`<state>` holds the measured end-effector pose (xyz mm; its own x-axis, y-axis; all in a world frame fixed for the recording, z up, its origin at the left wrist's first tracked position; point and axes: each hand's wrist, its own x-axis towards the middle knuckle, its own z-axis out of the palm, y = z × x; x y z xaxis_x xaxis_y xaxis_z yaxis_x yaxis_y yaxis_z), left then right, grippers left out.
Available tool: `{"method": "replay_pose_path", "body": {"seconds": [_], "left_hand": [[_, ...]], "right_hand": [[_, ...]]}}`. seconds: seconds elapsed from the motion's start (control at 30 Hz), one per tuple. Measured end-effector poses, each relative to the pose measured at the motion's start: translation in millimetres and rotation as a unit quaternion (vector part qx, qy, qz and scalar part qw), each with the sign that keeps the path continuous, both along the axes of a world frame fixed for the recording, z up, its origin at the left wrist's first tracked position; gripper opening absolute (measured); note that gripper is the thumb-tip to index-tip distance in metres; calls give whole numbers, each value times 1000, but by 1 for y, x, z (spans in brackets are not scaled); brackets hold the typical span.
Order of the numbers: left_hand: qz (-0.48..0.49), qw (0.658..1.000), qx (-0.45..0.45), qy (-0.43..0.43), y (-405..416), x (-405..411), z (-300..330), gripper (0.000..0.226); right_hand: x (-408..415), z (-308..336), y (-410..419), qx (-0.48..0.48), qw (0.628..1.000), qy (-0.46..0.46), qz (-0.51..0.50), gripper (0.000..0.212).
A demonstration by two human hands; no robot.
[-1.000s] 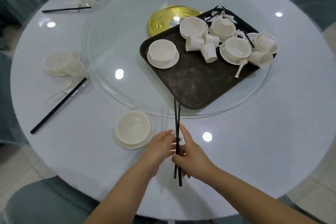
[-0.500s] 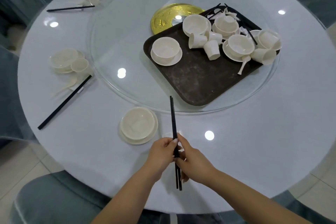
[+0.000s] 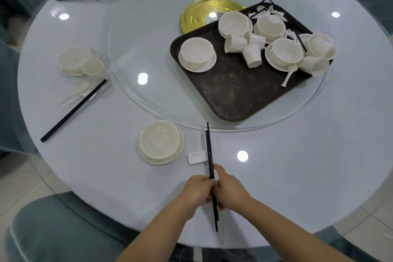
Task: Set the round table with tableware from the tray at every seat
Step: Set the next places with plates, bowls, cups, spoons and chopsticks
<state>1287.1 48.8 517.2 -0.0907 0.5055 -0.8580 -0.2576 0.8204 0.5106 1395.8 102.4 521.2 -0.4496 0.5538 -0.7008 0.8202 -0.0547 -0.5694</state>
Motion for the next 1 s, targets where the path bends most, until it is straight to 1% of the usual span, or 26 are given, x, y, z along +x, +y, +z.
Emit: {"method": "replay_pose_path", "body": {"seconds": [0.1, 0.17, 0.23, 0.37, 0.47, 0.53, 0.6, 0.73, 0.87, 1.0], "left_hand": [[-14, 1000, 5, 22, -1, 3, -6, 25], [-26, 998, 4, 53, -1, 4, -7, 27], [-42, 996, 3, 84, -1, 4, -7, 36], [-64, 992, 19, 110, -1, 3, -7, 41], [-62, 991, 18, 121, 1, 3, -9, 42], [-57, 991, 14, 124, 2, 4, -10, 41], [-49, 992, 12, 117, 3, 6, -10, 41], [-51, 992, 14, 114, 1, 7, -12, 40], [-74, 989, 25, 125, 0, 8, -11, 32], [-71, 988, 31, 131, 0, 8, -11, 20]], "right_hand": [[3, -6, 1, 33, 999, -24, 35, 52], [3, -10, 1, 48, 997, -40, 44, 51], [3, -14, 0, 54, 997, -44, 41, 48], [6, -17, -2, 74, 994, -56, 51, 29], [9, -19, -1, 79, 993, -69, 60, 15], [10, -21, 0, 80, 992, -75, 63, 9], [12, -22, -1, 86, 990, -83, 76, 12], [15, -22, -6, 78, 987, -94, 103, 28], [17, -19, -7, 69, 989, -88, 98, 25], [16, -17, -5, 70, 989, -90, 93, 24]]}}
